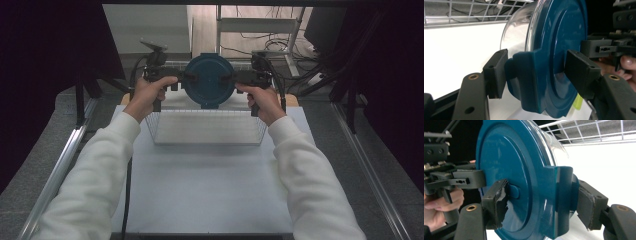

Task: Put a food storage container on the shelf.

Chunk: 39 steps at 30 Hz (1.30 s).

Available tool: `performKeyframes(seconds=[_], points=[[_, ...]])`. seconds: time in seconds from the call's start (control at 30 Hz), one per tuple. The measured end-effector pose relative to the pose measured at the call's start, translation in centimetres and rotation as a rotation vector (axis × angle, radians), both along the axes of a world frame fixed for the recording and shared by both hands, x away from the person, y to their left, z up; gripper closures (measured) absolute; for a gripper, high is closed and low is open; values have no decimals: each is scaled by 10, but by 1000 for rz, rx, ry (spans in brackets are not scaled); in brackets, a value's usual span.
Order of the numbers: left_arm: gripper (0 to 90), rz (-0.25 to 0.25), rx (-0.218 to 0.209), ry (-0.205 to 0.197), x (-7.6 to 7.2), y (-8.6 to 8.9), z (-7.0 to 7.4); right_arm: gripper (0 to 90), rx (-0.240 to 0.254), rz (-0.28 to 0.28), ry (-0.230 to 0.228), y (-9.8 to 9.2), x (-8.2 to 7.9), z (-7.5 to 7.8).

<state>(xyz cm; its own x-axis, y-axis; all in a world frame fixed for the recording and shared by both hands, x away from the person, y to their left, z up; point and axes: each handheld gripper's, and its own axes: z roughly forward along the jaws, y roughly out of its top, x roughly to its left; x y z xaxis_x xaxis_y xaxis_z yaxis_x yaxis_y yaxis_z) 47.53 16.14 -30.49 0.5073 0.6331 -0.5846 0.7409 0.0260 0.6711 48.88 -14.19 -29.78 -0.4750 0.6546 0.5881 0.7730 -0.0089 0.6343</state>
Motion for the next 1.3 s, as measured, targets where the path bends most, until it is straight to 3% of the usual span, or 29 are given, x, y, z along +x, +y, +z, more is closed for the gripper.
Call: performKeyframes(seconds=[0.27,0.6,0.7,0.97,1.03,1.1,1.3], points=[[362,39,-82,79,15,5,-11,323,24,-43,73,2,15,-2],[338,80,-140,144,30,4,-24,305,85,-106,156,0,30,-16],[336,83,-162,148,33,6,-29,301,97,-125,170,0,32,-18],[329,84,-165,126,33,4,-30,285,95,-129,142,1,32,-19],[307,97,-135,98,31,1,-29,237,71,-126,110,4,30,-19],[235,140,-80,60,27,-2,-25,165,26,-140,72,8,28,-18],[168,170,-20,-14,16,-3,-17,72,-74,-150,-35,8,16,-8]])
